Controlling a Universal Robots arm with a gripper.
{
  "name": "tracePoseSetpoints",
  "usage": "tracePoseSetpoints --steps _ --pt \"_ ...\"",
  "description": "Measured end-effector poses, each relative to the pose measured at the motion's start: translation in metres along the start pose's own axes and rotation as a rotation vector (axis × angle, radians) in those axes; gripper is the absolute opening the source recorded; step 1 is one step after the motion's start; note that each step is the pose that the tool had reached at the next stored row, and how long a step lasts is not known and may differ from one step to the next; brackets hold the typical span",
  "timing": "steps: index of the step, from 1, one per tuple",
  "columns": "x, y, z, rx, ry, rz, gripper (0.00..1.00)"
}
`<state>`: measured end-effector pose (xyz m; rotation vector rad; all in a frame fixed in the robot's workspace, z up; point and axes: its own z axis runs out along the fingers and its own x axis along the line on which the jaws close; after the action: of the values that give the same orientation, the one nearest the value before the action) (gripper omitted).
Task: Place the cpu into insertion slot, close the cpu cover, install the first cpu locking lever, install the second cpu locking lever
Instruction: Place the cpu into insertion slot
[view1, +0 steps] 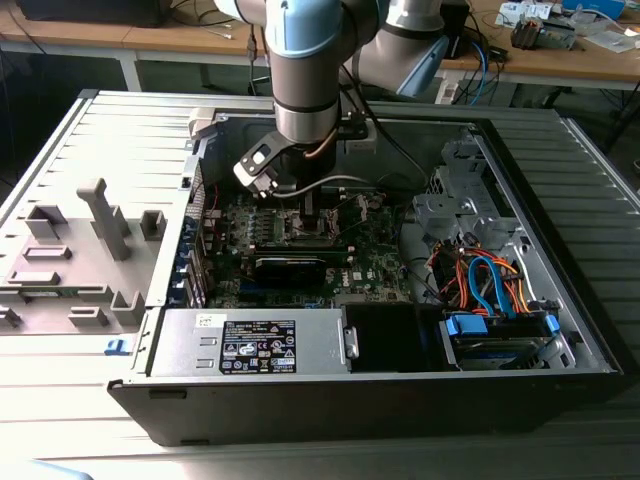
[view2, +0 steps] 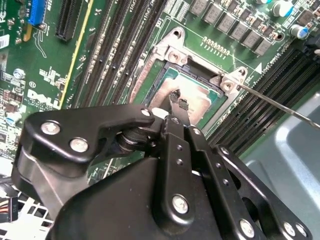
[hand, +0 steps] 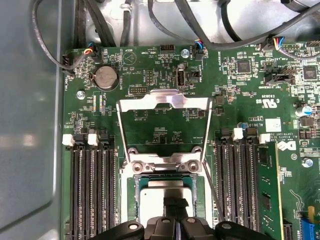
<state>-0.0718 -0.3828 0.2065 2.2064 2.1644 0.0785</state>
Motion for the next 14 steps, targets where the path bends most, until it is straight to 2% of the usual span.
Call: tracePoseSetpoints --steps 7,8,10,12,14 --pt "0.0000 -0.0001 0.0025 0.0013 0.0000 0.000 0.11" --pt "0.0004 0.0004 -0.0012 -0.0002 0.0029 0.000 0.11" --pt "0.0001 0.0011 -0.0138 0.0009 0.0003 0.000 0.11" --pt "0.0001 0.0017 -0.0220 0.0010 0.0000 0.000 0.11" --pt "0.0001 0.0026 -0.0334 0.0011 -0.0001 0.000 0.11"
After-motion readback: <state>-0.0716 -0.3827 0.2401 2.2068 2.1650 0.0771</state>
